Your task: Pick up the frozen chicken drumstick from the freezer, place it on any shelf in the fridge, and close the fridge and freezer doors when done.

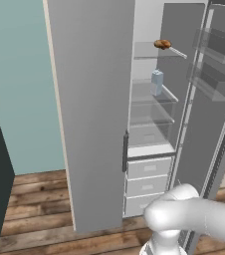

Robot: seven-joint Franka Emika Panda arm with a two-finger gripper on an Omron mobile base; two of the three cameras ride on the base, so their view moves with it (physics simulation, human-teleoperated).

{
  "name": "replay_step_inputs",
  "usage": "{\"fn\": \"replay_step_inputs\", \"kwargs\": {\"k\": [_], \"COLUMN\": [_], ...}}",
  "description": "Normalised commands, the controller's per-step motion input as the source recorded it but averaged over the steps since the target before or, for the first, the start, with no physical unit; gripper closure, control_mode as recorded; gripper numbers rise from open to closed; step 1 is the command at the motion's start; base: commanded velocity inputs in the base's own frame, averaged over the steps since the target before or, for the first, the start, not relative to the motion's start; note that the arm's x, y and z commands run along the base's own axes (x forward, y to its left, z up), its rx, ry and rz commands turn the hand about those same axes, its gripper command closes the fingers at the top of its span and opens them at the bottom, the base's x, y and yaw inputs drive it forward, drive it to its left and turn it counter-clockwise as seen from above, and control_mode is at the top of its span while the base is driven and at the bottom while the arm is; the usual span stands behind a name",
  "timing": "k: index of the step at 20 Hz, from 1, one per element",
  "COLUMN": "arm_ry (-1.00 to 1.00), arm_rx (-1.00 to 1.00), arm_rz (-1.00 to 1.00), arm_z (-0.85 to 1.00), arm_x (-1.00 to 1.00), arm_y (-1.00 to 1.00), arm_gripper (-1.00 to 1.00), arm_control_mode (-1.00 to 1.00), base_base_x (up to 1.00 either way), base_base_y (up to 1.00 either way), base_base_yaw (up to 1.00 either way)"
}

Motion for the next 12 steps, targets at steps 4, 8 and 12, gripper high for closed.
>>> {"fn": "replay_step_inputs", "kwargs": {"k": [4, 8, 12], "arm_ry": [0.00, 0.00, 0.00], "arm_rx": [0.07, 0.09, 0.11], "arm_rz": [0.07, 0.06, 0.07], "arm_z": [0.00, 0.00, 0.00], "arm_x": [0.94, 0.98, 1.00], "arm_y": [-0.32, -0.24, -0.04], "arm_gripper": [-1.00, -1.00, -1.00], "arm_control_mode": [-1.00, -1.00, -1.00], "base_base_x": [0.00, 0.00, 0.00], "base_base_y": [0.00, 0.00, 0.00], "base_base_yaw": [0.00, 0.00, 0.00]}}
